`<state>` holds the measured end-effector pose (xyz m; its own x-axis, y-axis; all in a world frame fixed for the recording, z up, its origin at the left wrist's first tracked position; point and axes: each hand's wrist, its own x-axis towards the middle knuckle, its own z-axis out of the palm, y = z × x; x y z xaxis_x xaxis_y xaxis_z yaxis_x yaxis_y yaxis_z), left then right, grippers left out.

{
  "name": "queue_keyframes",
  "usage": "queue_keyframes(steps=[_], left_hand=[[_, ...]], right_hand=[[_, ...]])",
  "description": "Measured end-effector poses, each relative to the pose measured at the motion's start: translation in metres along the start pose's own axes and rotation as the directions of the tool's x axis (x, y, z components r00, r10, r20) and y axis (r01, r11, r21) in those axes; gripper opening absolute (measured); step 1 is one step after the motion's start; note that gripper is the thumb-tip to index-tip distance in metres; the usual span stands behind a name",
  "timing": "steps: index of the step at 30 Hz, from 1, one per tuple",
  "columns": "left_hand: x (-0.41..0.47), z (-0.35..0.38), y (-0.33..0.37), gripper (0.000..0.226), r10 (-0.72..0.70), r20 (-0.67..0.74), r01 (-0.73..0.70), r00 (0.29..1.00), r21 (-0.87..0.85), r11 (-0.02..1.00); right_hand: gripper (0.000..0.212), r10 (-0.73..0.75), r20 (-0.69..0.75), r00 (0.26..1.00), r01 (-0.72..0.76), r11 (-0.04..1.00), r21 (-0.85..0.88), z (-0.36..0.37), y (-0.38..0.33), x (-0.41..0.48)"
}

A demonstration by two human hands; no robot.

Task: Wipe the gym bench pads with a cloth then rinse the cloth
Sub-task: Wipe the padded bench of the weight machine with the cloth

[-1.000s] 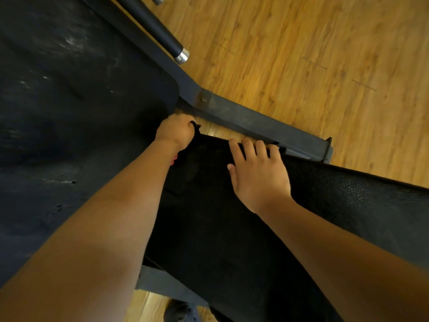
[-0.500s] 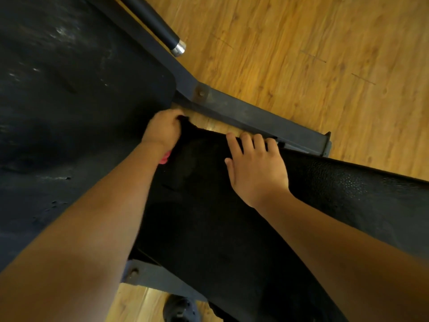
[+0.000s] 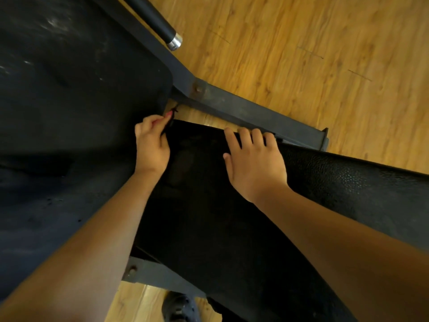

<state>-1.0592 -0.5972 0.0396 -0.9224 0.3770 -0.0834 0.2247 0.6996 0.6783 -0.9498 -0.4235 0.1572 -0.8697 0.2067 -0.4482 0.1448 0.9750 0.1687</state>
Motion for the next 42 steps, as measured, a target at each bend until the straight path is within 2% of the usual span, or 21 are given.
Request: queue_keyframes(steps=[2,6,9,11,14,16,19,22,27,31,34,36,37,40,42], left_hand=[[-0.003,0.002,0.008,0.049,-0.044,0.009,0.044,0.999,0.022,0.999],[-0.035,0.003,0.037,0.052,0.168,0.087,-0.168,0.982,-0.012,0.986],[-0.033,-0.002,0.024,0.063,0.269,0.124,-0.275,0.955,0.031,0.961],[-0.025,-0.003,0.009,0.065,0.223,0.110,-0.230,0.968,0.054,0.972],[-0.020,-0.003,0.005,0.057,0.037,0.040,-0.037,0.998,-0.001,0.999],[-0.030,0.000,0.022,0.053,0.009,0.020,-0.009,1.000,-0.030,1.000],[-0.062,0.005,0.058,0.055,0.156,0.055,-0.152,0.986,-0.063,0.986],[-0.072,0.002,0.057,0.054,0.288,0.105,-0.287,0.952,-0.027,0.958],[-0.051,-0.001,0.026,0.060,0.146,0.060,-0.148,0.987,0.030,0.989],[-0.068,0.004,0.047,0.042,0.031,-0.035,-0.032,0.999,-0.020,0.999],[-0.094,0.000,0.055,0.041,0.160,0.029,-0.160,0.987,-0.010,0.987],[-0.098,-0.007,0.034,0.044,0.210,0.070,-0.209,0.975,-0.026,0.978],[-0.096,-0.009,0.019,0.046,0.180,0.051,-0.180,0.982,-0.011,0.984],[-0.086,-0.010,-0.015,0.049,-0.035,-0.063,0.034,0.997,-0.021,0.999],[-0.090,-0.006,-0.005,0.043,-0.058,-0.090,0.056,0.994,-0.023,0.998]], right_hand=[[0.056,0.001,-0.004,1.000,-0.001,1.000,-0.001,0.001,0.000,0.001],[0.056,0.014,-0.012,1.000,-0.014,1.000,-0.011,0.001,-0.001,0.000],[0.057,0.009,-0.007,1.000,-0.009,1.000,-0.010,0.001,-0.002,0.000],[0.057,0.010,-0.008,1.000,-0.010,1.000,-0.018,0.001,-0.002,0.000],[0.057,0.010,-0.018,1.000,-0.010,0.999,-0.031,0.002,-0.001,0.000],[0.056,0.015,-0.020,1.000,-0.016,0.999,-0.031,0.003,-0.002,0.000],[0.057,0.027,-0.028,0.999,-0.028,0.999,-0.033,0.003,-0.003,0.001],[0.057,0.025,-0.021,0.999,-0.026,0.999,-0.027,0.003,-0.003,0.001],[0.056,0.023,-0.020,1.000,-0.024,0.999,-0.033,0.003,-0.003,0.001],[0.055,0.023,-0.027,0.999,-0.024,0.999,-0.039,0.004,-0.002,0.001],[0.055,0.030,-0.030,0.999,-0.031,0.999,-0.039,0.004,-0.002,0.001],[0.055,0.025,-0.030,0.999,-0.026,0.999,-0.036,0.004,-0.003,0.001],[0.055,0.021,-0.031,0.999,-0.022,0.999,-0.037,0.004,-0.003,0.001],[0.056,0.021,-0.024,1.000,-0.022,0.999,-0.048,0.004,-0.002,0.001],[0.056,0.023,-0.019,1.000,-0.024,0.998,-0.056,0.004,-0.003,0.001]])
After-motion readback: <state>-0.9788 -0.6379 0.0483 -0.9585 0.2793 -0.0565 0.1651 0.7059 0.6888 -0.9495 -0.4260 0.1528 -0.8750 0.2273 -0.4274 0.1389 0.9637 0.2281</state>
